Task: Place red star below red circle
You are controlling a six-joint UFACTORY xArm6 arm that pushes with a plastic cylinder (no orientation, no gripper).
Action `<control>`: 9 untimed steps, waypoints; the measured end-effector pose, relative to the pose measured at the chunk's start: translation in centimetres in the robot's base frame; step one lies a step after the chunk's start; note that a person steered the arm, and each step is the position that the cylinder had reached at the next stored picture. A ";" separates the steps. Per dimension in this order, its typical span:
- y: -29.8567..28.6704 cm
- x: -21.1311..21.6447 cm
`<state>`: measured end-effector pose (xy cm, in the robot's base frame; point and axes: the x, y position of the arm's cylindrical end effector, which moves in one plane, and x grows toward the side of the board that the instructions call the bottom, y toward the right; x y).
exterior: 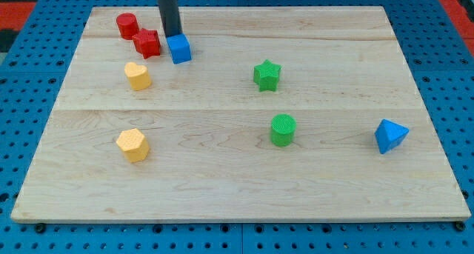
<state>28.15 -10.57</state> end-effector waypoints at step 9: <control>-7.4 3.5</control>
<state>31.70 -18.01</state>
